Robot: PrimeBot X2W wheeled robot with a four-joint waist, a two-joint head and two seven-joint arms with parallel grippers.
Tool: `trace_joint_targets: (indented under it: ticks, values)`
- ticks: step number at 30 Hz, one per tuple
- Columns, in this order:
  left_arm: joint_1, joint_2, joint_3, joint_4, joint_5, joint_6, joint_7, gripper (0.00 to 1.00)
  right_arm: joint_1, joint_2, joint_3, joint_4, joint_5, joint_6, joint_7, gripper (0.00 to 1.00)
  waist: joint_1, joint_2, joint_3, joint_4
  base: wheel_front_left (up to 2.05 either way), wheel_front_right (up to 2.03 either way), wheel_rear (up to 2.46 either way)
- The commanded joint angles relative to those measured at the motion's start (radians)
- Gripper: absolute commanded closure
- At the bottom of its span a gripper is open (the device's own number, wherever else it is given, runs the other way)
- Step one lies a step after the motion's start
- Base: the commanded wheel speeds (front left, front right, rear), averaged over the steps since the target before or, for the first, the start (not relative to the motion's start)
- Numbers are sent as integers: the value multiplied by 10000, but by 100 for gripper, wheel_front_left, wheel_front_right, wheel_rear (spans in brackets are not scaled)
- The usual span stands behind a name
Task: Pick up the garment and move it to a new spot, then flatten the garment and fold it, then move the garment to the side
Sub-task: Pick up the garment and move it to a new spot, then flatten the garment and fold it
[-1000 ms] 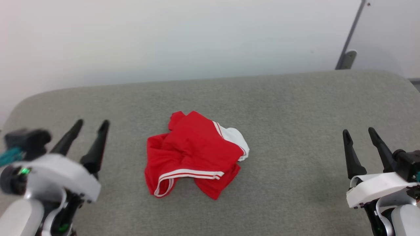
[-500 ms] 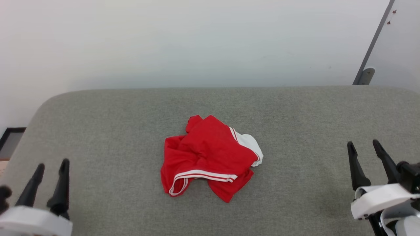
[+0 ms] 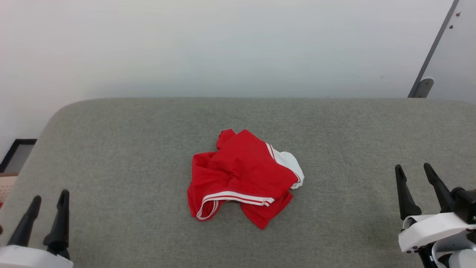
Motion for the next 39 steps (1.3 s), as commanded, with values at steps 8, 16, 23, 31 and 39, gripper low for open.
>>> trace_joint_targets:
  ticks: [8,16,23,31,39]
  values:
    - [-239,-51,120,3,-178,76,28,0,-153,-22,197,-71,185,-14,237,0,0,0,255,420,0,0,0]
    - [-157,-361,230,-269,-176,145,-246,0,-855,-232,583,109,314,-14,988,0,0,0,953,1325,0,0,0]
    - [-426,-822,-56,-312,-75,2,-398,0,-1736,-522,960,753,441,-14,1919,0,0,0,1585,2276,0,0,0]
    - [-731,-1284,-319,-55,72,-155,-512,0,-2599,-770,1561,1810,714,-14,2941,0,0,0,2034,2951,0,0,0]
    - [-1019,-1804,-503,314,155,-385,-591,0,-3285,-904,1728,3334,759,-14,4775,0,0,0,2234,3455,0,0,0]
